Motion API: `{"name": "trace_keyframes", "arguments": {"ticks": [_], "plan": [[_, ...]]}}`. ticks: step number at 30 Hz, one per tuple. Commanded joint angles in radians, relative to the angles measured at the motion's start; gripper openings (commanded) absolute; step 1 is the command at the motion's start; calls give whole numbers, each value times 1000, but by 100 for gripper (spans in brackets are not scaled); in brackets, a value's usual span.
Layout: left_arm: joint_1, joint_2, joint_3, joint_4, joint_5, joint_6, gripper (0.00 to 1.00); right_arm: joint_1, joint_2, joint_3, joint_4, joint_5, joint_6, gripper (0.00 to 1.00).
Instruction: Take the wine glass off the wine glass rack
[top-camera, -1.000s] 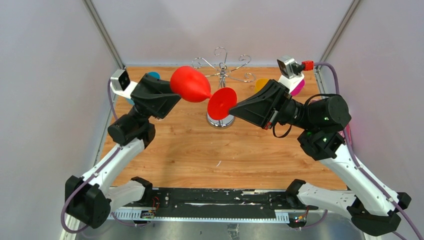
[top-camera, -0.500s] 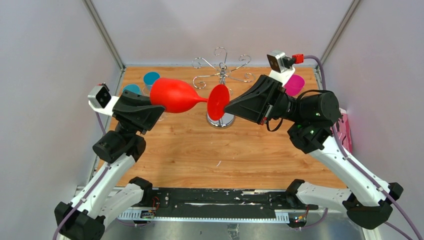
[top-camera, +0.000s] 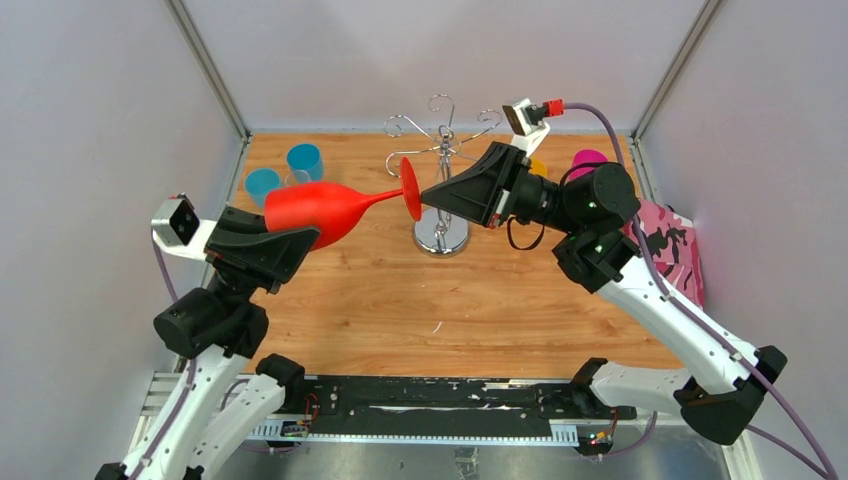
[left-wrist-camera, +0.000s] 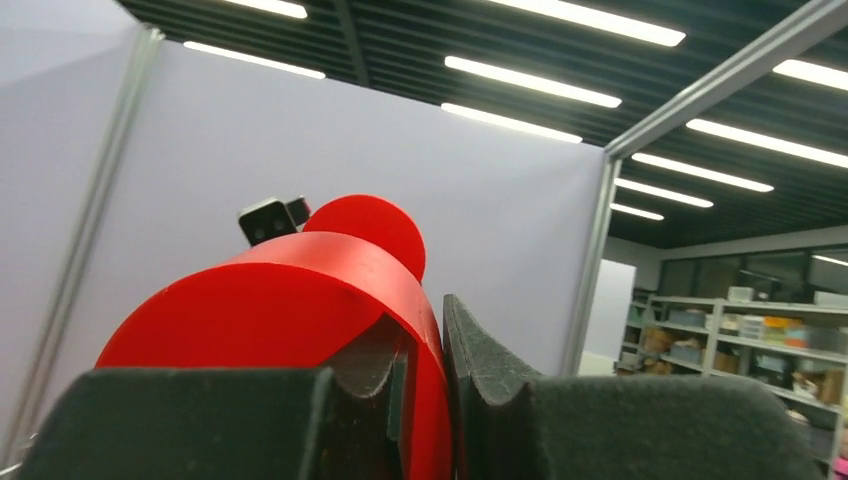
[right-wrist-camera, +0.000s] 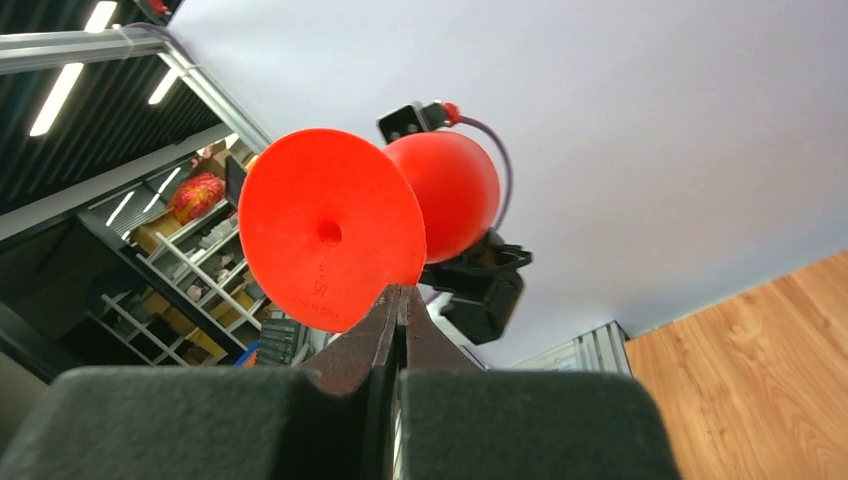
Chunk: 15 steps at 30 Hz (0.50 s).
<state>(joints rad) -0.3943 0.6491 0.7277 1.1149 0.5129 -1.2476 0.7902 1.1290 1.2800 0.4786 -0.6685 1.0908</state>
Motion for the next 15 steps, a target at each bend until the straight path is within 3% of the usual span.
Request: {"name": "trace_keyframes", "arguments": {"ticks": [1, 5, 9, 12, 15], "plan": [[-12, -108, 52, -489, -48, 195, 0, 9, 22, -19, -138, 2, -66, 0], [-12, -162, 149, -780, -119, 328, 0, 9, 9, -24, -139, 11, -79, 2], [-12, -160, 314, -1159, -277, 480, 0, 7, -38, -35, -217, 79, -161, 40], [-12, -147, 463, -1398, -438, 601, 0, 7, -103, -43, -354, 178, -261, 78], [-12, -81, 660, -1665, -615, 680, 0, 8, -194, -55, -464, 300, -366, 91]]}}
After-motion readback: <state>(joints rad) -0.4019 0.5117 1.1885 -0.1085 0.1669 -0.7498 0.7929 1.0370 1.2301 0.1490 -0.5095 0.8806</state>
